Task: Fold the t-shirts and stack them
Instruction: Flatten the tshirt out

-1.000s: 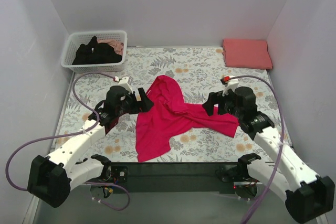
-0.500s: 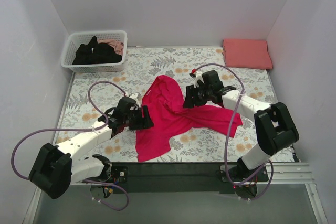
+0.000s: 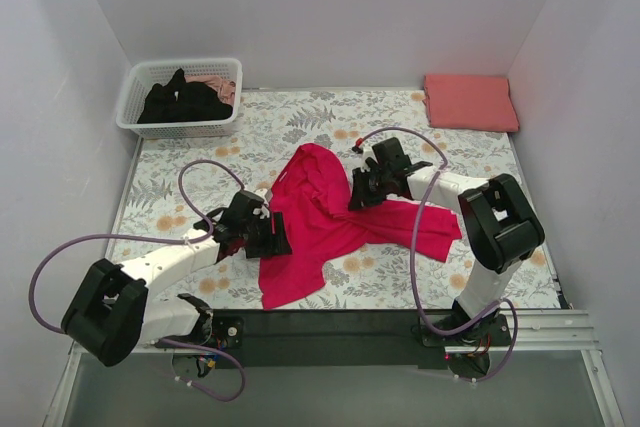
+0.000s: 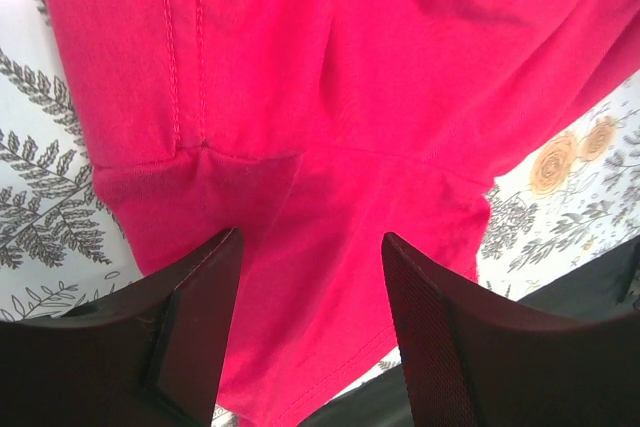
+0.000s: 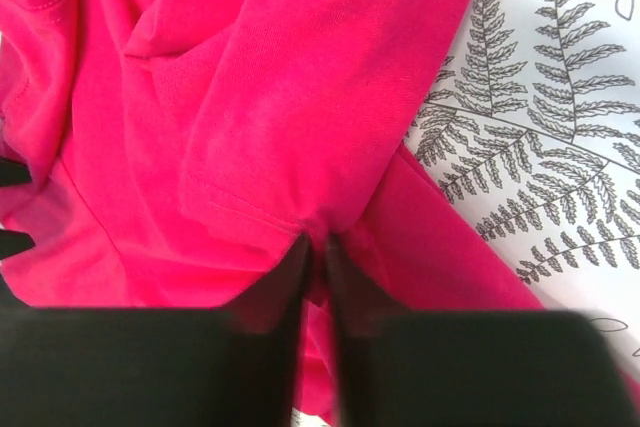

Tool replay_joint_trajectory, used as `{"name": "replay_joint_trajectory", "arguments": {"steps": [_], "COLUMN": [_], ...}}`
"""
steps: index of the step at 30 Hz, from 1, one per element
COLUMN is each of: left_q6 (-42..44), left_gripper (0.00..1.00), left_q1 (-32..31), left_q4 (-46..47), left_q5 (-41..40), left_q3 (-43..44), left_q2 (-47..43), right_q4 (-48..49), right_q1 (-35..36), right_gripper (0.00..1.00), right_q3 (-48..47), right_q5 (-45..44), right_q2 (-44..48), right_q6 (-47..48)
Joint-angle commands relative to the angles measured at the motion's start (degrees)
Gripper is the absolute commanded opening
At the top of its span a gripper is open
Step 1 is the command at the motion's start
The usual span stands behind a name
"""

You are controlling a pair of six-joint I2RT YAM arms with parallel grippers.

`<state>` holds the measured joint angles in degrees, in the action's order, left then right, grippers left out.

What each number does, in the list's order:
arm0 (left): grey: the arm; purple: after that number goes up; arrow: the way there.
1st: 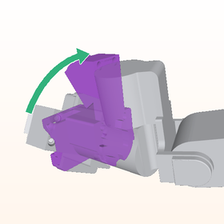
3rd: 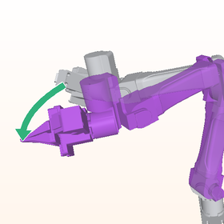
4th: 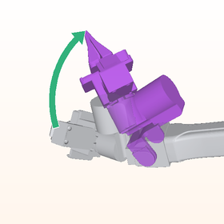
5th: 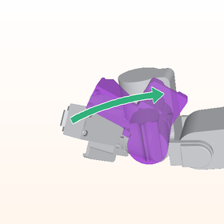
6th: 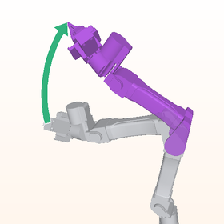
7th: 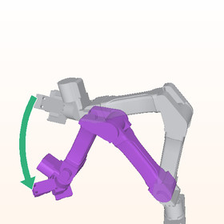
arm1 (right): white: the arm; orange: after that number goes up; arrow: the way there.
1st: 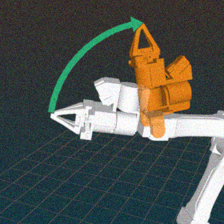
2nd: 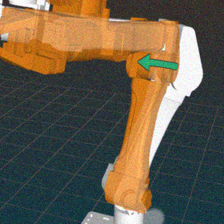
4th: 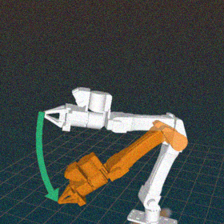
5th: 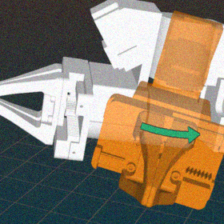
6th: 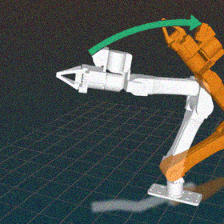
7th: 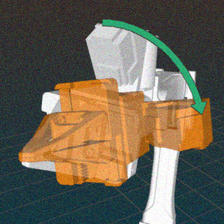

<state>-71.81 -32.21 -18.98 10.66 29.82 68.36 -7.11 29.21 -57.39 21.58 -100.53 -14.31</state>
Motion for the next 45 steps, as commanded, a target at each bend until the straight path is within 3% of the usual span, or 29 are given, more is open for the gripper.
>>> {"name": "replay_joint_trajectory", "arguments": {"steps": [1,3,8,12,14,15,16,18,19,20,24,29,33,37,45], "left_q6": [0.53,0.62,0.62,0.71,0.62,0.62,0.45,0.36,0.18,0.18,0.18,0.27,-0.08,-0.35,-0.61], "left_gripper": [0.56,0.56,0.56,0.56,0.56,0.56,0.56,0.56,0.56,0.56,0.56,0.56,0.56,0.56,0.56], "left_q1": [-0.49,-0.84,-2.16,-2.68,-2.69,-2.77,-2.77,-2.95,-2.95,-2.95,-2.95,-2.95,-2.86,-2.86,-2.86], "left_q4": [-1.23,-2.02,-2.81,-3.25,-3.34,-3.52,-3.69,-3.78,-3.78,-3.78,-3.87,-4.04,-4.31,-4.48,-4.84], "left_q5": [0.86,0.77,0.68,0.68,0.68,0.33,0.16,-0.37,-0.81,-0.9,-1.69,-2.22,-3.53,-4.24,-4.5], "left_q3": [-0.29,-0.29,-0.29,-0.56,-0.47,-0.64,-0.56,-0.64,-0.64,-0.64,0.14,0.32,0.41,0.76,0.5], "left_q2": [0.2,0.89,1.78,1.6,1.69,1.6,1.52,1.08,0.99,0.81,1.42,1.43,1.34,1.52,0.73], "right_q4": [-0.35,-3.15,-7.91,-7.91,-7.91,-7.83,-8.0,-8.18,-8.18,-8.44,-9.67,-10.64,-11.61,-11.69,-12.13], "right_q1": [0.32,0.23,-2.22,-4.07,-4.69,-4.86,-4.78,-4.78,-4.78,-4.78,-4.78,-5.3,-5.66,-5.66,-5.66], "right_gripper": [0.09,0.01,0.01,0.01,0.03,0.23,0.37,0.59,0.71,0.73,0.74,0.68,0.55,0.55,0.56], "right_q3": [-4.21,-7.11,-23.62,-45.81,-53.14,-58.4,-60.72,-62.23,-59.97,-57.86,-39.6,-14.83,-4.18,3.4,12.29], "right_q5": [-1.62,-7.48,-23.93,-39.11,-42.66,-44.59,-45.13,-44.18,-43.56,-42.77,-38.39,-34.15,-26.89,-22.82,-27.03], "right_q2": [-0.02,-0.1,-4.75,-14.66,-18.11,-20.82,-21.72,-21.55,-20.59,-19.28,-7.35,4.54,12.62,16.41,20.29], "right_q6": [1.21,3.92,10.52,16.48,18.16,19.83,20.8,22.04,22.21,22.13,18.8,12.38,5.89,1.48,-0.55]}}
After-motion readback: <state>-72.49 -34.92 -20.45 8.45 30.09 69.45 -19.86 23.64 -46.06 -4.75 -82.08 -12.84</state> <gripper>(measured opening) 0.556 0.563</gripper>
